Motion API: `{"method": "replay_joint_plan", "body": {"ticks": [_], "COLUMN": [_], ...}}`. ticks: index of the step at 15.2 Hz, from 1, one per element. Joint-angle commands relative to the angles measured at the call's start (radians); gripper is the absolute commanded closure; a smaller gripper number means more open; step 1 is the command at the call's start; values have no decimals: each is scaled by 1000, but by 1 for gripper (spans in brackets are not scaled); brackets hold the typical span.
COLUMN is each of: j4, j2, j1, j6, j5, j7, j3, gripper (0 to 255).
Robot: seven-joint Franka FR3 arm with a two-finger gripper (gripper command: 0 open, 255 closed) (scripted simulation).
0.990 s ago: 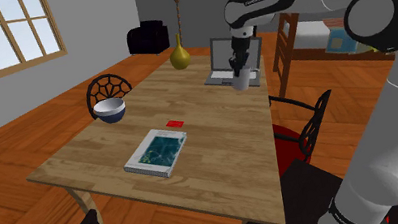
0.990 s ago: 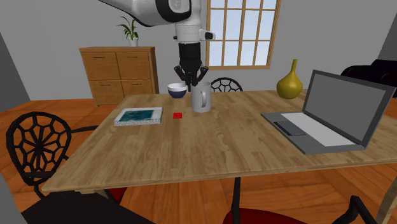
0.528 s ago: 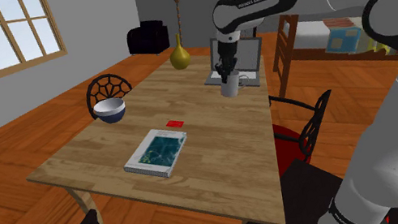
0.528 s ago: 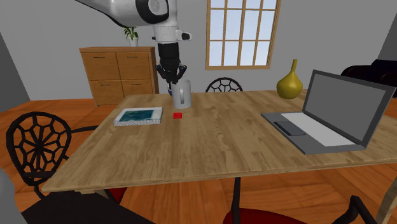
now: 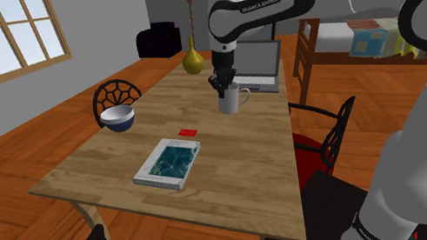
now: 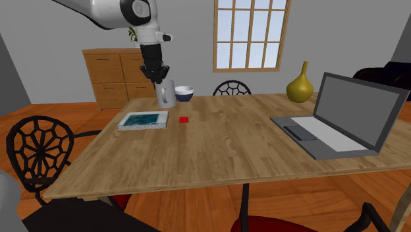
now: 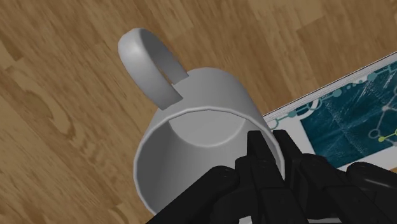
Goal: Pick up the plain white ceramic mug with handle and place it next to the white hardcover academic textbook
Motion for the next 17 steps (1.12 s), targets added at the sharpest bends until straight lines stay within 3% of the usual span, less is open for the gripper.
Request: {"method": "replay_joint_plan", "body": {"ticks": [1, 17], "j4": [-4, -175], "j2": [5, 45], "j1": [12, 11], "j6": [9, 220], "j5": [0, 3], "j7": [28, 27], "j3": [14, 12], "gripper": [255, 255]}}
